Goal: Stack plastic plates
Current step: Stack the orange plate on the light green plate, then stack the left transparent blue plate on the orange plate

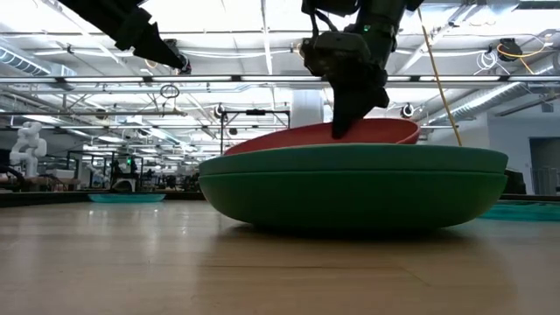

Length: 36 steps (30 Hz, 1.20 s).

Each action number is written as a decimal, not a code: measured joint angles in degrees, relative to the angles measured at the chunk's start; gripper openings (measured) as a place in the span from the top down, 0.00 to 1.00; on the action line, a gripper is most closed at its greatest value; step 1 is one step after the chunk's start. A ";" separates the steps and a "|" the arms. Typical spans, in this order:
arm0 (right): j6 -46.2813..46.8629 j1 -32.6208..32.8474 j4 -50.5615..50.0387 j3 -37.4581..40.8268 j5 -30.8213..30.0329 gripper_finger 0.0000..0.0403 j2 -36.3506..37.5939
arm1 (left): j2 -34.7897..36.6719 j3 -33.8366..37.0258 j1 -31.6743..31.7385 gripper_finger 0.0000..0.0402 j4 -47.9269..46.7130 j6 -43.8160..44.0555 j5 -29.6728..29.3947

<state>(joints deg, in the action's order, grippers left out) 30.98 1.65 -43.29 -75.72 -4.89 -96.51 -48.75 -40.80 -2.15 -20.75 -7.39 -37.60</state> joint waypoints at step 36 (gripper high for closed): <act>-12.01 11.47 8.11 28.29 -25.53 0.73 28.46 | -8.27 0.02 17.75 0.61 -7.53 25.66 9.25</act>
<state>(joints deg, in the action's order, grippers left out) 18.97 13.12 -35.18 -47.44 -30.42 -68.04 -57.02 -40.77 15.60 -28.28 18.28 -28.35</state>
